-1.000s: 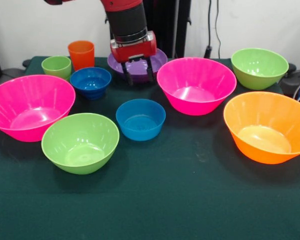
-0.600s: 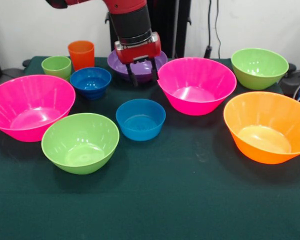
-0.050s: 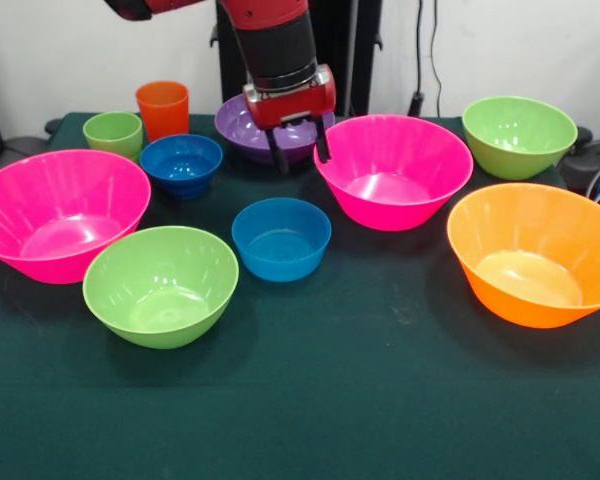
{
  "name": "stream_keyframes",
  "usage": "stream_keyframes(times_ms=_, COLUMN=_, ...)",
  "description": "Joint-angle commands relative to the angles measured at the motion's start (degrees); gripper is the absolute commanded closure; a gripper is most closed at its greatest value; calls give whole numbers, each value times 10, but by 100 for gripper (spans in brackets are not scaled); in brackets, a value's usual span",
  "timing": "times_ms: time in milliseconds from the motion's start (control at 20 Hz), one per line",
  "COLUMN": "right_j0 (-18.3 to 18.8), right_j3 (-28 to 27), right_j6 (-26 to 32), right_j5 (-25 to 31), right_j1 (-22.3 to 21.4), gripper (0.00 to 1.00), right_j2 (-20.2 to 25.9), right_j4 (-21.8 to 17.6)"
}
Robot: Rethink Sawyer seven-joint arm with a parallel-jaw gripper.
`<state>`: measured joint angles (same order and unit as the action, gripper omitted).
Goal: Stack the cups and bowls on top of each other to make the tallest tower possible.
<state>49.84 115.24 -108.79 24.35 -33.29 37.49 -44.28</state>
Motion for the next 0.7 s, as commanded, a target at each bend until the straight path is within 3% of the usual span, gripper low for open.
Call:
stream_keyframes(times_ms=50, right_j0=-31, right_j3=10, right_j6=22, right_j5=-18, right_j1=50, gripper=0, right_j2=-3, right_j4=-32)
stream_keyframes(times_ms=700, right_j0=-93, right_j3=-34, right_j6=-22, right_j5=-99, right_j1=103, gripper=0, right_j2=-59, right_j4=-64)
